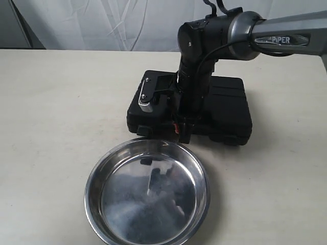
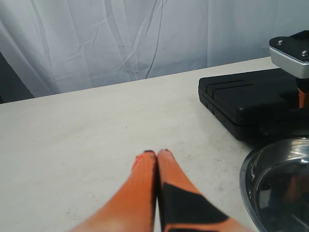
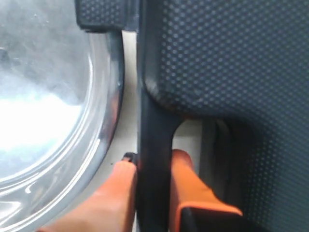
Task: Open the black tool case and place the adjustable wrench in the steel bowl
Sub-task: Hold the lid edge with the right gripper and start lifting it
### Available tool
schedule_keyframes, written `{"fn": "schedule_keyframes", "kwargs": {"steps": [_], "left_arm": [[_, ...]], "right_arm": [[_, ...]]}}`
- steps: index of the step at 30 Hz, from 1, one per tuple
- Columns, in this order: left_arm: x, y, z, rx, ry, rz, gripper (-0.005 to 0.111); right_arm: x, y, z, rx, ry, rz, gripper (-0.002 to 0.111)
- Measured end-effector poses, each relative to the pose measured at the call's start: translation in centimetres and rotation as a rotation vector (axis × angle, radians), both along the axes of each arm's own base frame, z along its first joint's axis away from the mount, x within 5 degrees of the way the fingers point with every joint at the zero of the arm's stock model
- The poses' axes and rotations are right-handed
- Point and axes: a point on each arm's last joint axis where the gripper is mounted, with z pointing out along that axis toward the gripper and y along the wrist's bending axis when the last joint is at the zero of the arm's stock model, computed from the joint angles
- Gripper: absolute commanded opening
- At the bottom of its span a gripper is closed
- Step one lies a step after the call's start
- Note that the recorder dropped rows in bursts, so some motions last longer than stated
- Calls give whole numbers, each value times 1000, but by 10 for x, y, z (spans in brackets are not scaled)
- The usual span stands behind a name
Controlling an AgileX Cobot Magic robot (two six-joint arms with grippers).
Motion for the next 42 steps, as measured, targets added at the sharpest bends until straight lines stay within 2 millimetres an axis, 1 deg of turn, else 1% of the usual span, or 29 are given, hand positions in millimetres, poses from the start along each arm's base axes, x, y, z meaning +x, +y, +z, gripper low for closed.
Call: {"fn": "schedule_keyframes", "kwargs": {"steps": [2,7,9,11,14,17,27,37,42], "left_arm": [[0,0,0,0,0,0,0],[0,0,0,0,0,0,0],[0,0,0,0,0,0,0],[0,0,0,0,0,0,0],[0,0,0,0,0,0,0],[0,0,0,0,0,0,0],[0,0,0,0,0,0,0],[0,0,0,0,0,0,0],[0,0,0,0,0,0,0]], "right_arm": [[0,-1,6,2,-14,3,-1],[-1,-6,32,50,-62,-16,-1],[2,-10,33,73,-52,-44,-1],[5,-14,27,77,-32,-65,-1],[11,-22,12,53,11,-87,-1],[14,-25,3,39,29,-98,-1],[11,-20,1,88,84,-131,-1],[13,-16,-23,96,134,-155,-1],[14,-15,-32,97,148,-163,-1]]}}
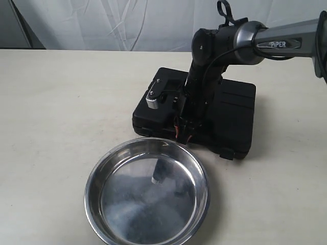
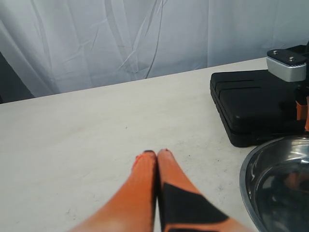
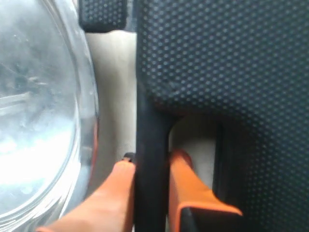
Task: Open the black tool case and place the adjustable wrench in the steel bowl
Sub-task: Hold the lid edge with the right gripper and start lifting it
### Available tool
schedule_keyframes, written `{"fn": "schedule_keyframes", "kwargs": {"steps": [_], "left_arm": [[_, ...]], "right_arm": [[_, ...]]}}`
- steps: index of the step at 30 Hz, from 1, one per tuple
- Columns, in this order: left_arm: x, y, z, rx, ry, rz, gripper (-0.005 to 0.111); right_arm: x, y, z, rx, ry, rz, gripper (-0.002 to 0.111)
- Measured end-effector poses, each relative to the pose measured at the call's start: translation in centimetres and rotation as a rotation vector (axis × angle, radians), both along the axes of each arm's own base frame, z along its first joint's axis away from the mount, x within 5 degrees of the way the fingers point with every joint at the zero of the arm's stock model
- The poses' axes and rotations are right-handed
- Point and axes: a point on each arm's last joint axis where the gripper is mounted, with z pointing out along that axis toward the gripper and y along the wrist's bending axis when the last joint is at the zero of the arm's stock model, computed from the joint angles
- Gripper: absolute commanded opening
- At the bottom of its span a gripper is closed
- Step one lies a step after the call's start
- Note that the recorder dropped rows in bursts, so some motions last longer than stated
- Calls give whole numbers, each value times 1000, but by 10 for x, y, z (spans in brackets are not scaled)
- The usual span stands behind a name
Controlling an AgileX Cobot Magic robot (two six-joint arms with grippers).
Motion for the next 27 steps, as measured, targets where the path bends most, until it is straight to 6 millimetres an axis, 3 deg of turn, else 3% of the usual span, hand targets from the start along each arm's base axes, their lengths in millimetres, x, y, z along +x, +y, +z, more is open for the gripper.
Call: {"fn": "schedule_keyframes", "kwargs": {"steps": [9,16,19,25,27], "left_arm": [[0,0,0,0,0,0,0],[0,0,0,0,0,0,0],[0,0,0,0,0,0,0],[0,0,0,0,0,0,0],[0,0,0,0,0,0,0]], "right_arm": [[1,0,0,2,-6,1,0],[1,0,0,-2,-9,7,31],[2,-1,0,-12,-17,14,25],[1,-1,0,-18,-16,12,1],[2,-1,0,-16,-22,9,-1]]}}
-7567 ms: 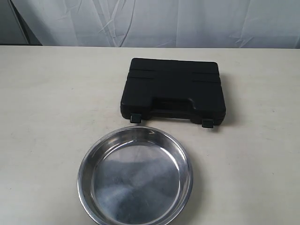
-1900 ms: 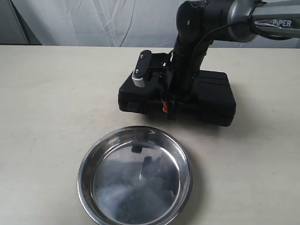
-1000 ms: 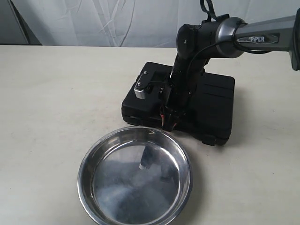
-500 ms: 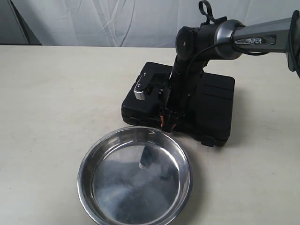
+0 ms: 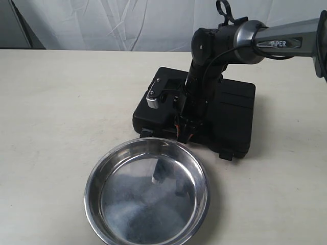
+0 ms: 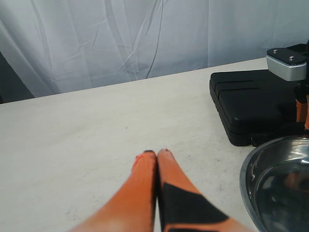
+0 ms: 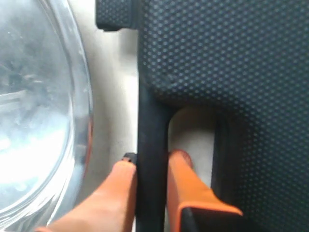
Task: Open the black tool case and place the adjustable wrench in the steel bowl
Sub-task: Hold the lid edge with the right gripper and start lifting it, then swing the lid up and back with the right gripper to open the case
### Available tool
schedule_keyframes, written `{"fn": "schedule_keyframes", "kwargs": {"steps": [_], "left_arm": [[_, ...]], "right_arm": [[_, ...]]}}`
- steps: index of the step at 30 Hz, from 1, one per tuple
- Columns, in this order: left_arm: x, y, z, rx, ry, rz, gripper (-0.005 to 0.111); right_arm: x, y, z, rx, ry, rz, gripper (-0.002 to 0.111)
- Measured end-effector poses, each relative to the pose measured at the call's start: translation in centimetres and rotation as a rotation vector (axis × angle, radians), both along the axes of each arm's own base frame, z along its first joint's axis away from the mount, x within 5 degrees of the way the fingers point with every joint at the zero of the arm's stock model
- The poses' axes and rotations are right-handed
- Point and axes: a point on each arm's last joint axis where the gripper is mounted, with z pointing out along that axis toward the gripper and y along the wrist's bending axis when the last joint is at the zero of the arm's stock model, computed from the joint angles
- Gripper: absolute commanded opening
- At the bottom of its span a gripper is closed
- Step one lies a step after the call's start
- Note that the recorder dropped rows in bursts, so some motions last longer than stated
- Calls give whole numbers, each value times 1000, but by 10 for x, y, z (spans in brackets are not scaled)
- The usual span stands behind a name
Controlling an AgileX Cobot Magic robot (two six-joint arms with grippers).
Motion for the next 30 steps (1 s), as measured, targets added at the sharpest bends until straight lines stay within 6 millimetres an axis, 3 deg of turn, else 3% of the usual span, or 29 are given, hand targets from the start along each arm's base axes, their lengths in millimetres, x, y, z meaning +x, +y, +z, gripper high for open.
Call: {"fn": "schedule_keyframes", "kwargs": {"steps": [11,19,30], "left_arm": [[0,0,0,0,0,0,0],[0,0,0,0,0,0,0],[0,0,0,0,0,0,0]], "right_arm": [[1,0,3,4,-23,-2,-1],[-1,-2,41,39,-103,-5,-1],[1,-8,75,39,-255,11,-1]]}}
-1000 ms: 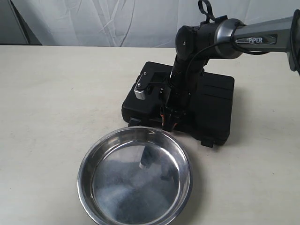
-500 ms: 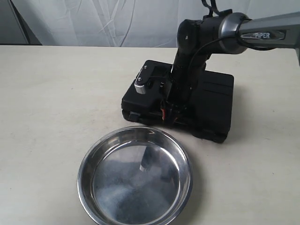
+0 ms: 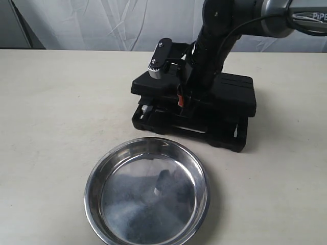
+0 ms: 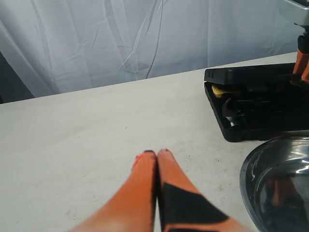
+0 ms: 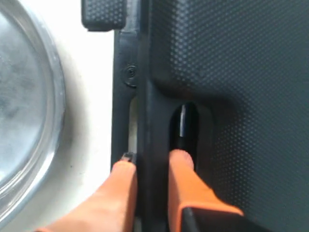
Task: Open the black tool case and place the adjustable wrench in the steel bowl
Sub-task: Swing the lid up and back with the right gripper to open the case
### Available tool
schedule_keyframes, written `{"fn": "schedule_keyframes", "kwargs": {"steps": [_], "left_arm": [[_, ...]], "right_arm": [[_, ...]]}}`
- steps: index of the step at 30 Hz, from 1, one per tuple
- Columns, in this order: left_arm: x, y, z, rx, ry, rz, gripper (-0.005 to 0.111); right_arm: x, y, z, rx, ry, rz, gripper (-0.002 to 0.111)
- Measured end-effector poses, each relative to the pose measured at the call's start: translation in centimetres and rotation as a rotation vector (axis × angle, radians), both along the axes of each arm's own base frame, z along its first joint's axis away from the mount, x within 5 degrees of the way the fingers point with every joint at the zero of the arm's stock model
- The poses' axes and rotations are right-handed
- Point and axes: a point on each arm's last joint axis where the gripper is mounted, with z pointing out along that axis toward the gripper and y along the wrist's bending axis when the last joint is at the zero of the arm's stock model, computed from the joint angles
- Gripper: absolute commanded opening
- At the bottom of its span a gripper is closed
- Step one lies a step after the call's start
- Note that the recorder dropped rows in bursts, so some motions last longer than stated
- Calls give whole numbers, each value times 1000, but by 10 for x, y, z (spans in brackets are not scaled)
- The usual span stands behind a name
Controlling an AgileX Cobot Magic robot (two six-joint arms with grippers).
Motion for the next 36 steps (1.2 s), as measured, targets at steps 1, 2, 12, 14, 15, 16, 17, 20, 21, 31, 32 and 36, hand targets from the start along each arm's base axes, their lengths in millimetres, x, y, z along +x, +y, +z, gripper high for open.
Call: {"fn": "schedule_keyframes", "kwargs": {"steps": [1,2,12,14,15,16,17,20,21,31,32,36], "left_arm": [[0,0,0,0,0,0,0],[0,0,0,0,0,0,0],[0,0,0,0,0,0,0],[0,0,0,0,0,0,0],[0,0,0,0,0,0,0],[0,0,0,0,0,0,0],[0,0,0,0,0,0,0],[0,0,0,0,0,0,0],[0,0,0,0,0,0,0],[0,0,0,0,0,0,0],[0,0,0,0,0,0,0],[0,0,0,0,0,0,0]], "right_arm": [[1,0,2,1,-21,0,-1],[2,-1,6,3,-50,-1,-1],[13,-4,24,5,-240,-6,-1],[14,-4,26,2,-259,-4,-1],[15,-5,27,-3,-272,-4,-1],[15,-5,29,6,-281,-11,-1],[15,-6,31,-2,-297,-10,-1],[16,-8,40,-6,-345,-11,-1],[16,-9,43,-8,-356,-10,-1],[3,-20,79,-17,-406,-18,-1],[1,-20,81,-16,-409,-18,-1],[2,-23,84,-45,-430,-8,-1]]}}
